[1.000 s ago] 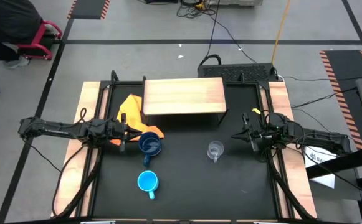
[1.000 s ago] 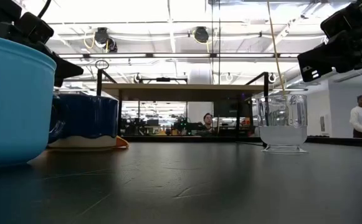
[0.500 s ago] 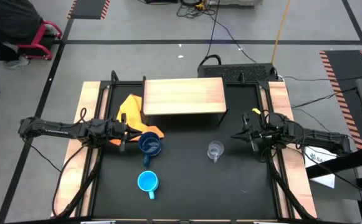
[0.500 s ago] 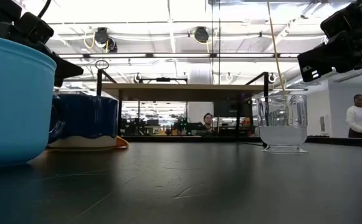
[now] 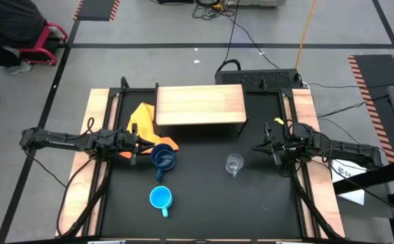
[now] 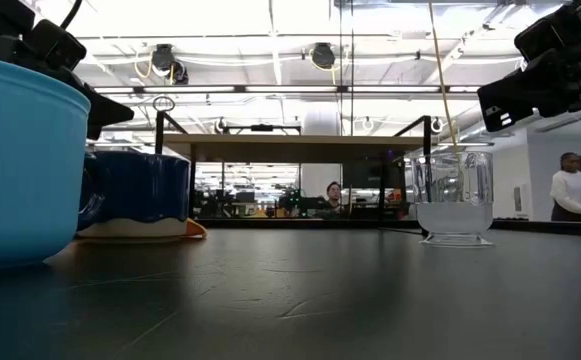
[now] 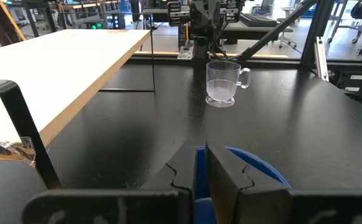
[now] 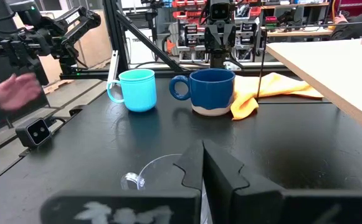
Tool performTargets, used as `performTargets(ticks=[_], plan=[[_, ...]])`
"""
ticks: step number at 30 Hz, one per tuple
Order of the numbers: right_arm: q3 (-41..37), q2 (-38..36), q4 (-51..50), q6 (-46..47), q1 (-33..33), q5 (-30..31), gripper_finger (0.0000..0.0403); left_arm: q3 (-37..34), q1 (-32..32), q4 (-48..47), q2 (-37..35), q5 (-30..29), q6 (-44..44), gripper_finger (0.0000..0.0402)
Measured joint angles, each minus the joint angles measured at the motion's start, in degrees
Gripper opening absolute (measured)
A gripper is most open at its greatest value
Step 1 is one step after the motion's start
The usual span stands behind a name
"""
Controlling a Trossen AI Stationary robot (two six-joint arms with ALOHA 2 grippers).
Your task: Stack small to large cups/mugs on shelf
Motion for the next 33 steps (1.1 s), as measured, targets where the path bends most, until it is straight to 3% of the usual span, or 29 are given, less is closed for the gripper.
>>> performTargets(ticks=[33], plan=[[-0.02,0.00,0.43,-0.02,0.02,0.00,0.0000,-0.01,-0.01,1.08,0.02,-0.75,-1.55,0.0037]])
